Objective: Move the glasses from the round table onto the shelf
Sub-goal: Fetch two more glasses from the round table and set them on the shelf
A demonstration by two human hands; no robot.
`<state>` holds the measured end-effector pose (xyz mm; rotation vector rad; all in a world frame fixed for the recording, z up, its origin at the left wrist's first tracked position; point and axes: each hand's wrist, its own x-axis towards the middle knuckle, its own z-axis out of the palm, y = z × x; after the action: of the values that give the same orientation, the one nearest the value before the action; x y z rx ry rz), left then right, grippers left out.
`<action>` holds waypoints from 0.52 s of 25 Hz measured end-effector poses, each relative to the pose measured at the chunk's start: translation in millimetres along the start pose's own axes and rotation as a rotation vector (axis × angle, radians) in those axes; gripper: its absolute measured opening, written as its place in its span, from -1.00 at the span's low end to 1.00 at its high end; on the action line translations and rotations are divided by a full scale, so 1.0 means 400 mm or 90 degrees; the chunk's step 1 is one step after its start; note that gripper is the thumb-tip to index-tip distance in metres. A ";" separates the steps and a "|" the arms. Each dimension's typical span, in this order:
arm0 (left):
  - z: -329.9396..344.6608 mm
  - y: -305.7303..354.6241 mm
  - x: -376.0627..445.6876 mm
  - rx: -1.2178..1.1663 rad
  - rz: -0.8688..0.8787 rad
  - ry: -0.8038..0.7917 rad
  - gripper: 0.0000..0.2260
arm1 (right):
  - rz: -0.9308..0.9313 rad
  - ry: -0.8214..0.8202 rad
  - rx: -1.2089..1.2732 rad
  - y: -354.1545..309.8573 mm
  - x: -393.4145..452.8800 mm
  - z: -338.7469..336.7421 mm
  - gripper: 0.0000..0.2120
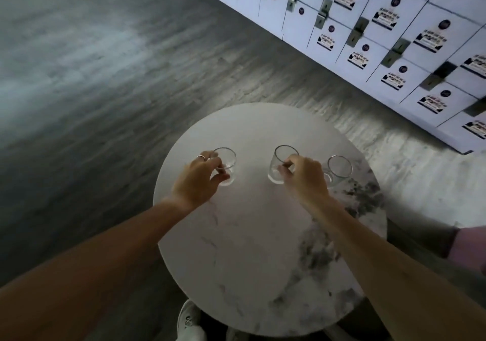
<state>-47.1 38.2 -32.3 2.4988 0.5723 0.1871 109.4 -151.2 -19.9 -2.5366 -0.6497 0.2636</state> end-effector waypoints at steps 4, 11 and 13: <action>-0.130 0.027 -0.040 0.007 -0.015 0.071 -0.83 | -0.102 -0.035 0.032 -0.114 -0.017 -0.073 -0.76; -0.485 0.050 -0.213 0.022 -0.109 0.211 -0.87 | -0.338 -0.039 0.088 -0.482 -0.077 -0.273 -0.76; -0.581 0.042 -0.280 0.041 -0.151 0.255 -0.87 | -0.388 -0.035 0.105 -0.581 -0.115 -0.299 -0.76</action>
<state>-199.9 92.0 169.3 2.4392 1.0441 0.5926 13.4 -48.3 205.0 -2.0619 -1.3177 0.1600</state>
